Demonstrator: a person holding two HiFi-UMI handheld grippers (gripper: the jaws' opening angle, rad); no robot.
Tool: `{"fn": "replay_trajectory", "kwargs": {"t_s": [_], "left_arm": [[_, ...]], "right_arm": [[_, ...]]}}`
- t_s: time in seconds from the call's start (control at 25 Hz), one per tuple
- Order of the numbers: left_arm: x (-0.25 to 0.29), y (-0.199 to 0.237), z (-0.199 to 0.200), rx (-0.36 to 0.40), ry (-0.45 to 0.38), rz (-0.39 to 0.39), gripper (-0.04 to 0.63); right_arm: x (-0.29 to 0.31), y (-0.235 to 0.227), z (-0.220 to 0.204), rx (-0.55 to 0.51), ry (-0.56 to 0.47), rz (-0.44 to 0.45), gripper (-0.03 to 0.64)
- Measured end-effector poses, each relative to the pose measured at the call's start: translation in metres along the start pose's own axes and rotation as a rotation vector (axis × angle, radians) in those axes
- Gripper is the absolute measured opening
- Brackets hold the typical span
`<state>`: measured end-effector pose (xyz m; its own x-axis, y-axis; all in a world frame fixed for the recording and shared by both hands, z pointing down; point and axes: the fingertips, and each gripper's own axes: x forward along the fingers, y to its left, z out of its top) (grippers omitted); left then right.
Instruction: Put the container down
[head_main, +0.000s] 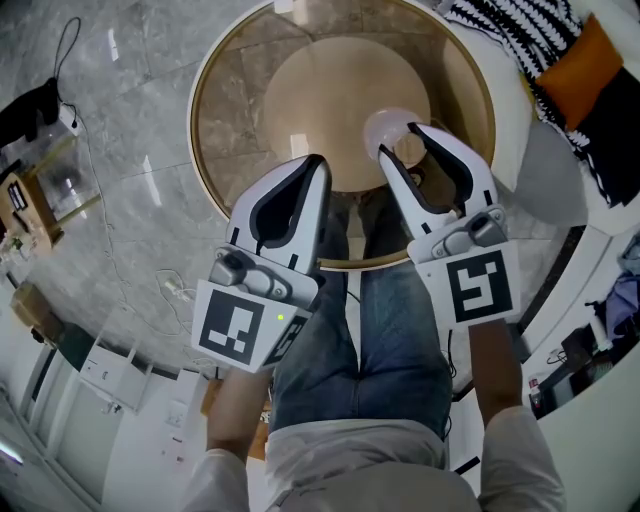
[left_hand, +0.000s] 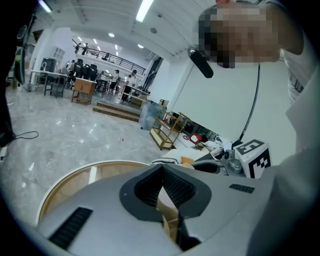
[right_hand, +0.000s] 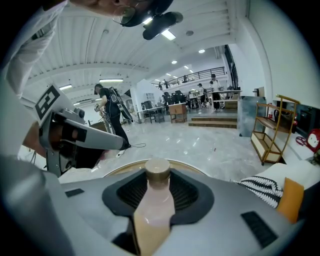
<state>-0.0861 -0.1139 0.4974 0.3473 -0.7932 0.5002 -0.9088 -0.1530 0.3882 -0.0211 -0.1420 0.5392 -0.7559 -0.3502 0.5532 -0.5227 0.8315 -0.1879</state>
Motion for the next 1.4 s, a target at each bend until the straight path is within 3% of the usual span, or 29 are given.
{"fn": "replay_trajectory", "kwargs": {"t_s": [0.6, 1.4], "left_arm": [[0.01, 0.006, -0.016, 0.018, 0.038, -0.004, 0.018], [0.014, 0.007, -0.027, -0.012, 0.041, -0.014, 0.018]], "right_arm": [[0.023, -0.015, -0.025, 0.003, 0.033, -0.009, 0.147], [0.043, -0.021, -0.046, -0.008, 0.06, 0.0, 0.147]]}}
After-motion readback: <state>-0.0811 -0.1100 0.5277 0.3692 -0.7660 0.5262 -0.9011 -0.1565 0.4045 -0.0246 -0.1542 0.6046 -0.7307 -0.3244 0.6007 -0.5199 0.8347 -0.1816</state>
